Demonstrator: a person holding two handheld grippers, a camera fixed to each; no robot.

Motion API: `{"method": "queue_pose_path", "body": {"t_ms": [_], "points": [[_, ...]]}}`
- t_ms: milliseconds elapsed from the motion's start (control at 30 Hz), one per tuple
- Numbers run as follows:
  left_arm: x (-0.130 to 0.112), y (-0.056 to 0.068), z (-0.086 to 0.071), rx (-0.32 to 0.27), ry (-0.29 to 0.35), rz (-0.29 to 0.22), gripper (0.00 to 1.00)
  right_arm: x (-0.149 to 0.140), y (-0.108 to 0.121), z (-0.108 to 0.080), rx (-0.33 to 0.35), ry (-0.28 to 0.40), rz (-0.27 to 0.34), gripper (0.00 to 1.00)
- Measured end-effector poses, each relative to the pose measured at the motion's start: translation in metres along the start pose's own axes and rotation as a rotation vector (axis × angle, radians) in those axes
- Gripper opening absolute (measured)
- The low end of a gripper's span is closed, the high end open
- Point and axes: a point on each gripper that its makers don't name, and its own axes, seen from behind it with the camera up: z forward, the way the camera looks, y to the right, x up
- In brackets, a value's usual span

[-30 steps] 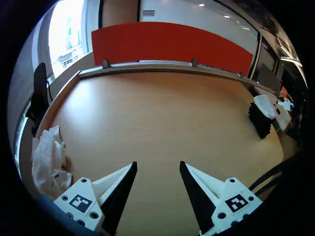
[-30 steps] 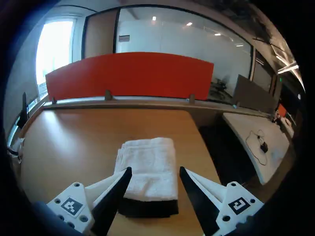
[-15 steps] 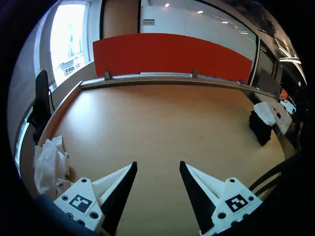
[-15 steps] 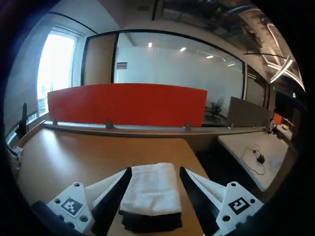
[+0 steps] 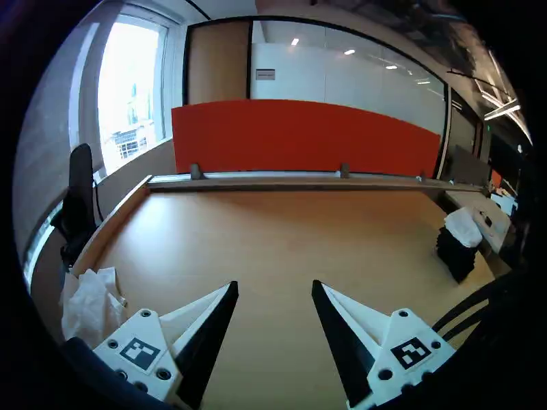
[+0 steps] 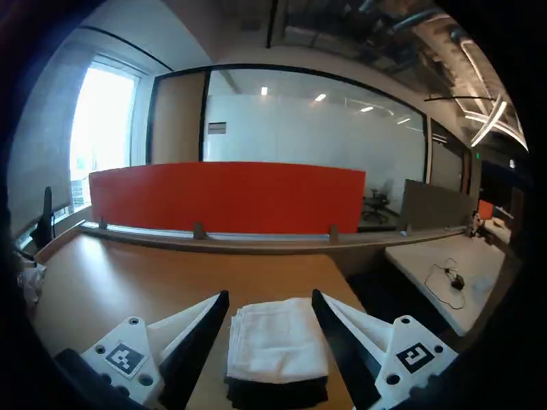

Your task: Fold towel

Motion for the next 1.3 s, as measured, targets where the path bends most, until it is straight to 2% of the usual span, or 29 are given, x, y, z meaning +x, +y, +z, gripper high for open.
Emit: {"method": "queue_pose_path", "body": {"t_ms": [300, 500, 900, 1300], "points": [[0.06, -0.011, 0.003, 0.02, 0.177, -0.017, 0.79, 0.019, -0.012, -0.003, 0.007, 0.046, 0.018, 0.93], [0.088, -0.018, -0.002, 0.032, 0.264, -0.019, 0.79, 0.025, -0.02, -0.005, 0.012, 0.063, 0.016, 0.93], [0.102, -0.025, -0.006, 0.036, 0.319, -0.008, 0.79, 0.04, -0.055, -0.009, 0.032, 0.103, 0.007, 0.93], [0.118, -0.035, -0.011, 0.037, 0.354, -0.015, 0.79, 0.056, -0.123, -0.015, 0.085, 0.139, 0.026, 0.93]]}}
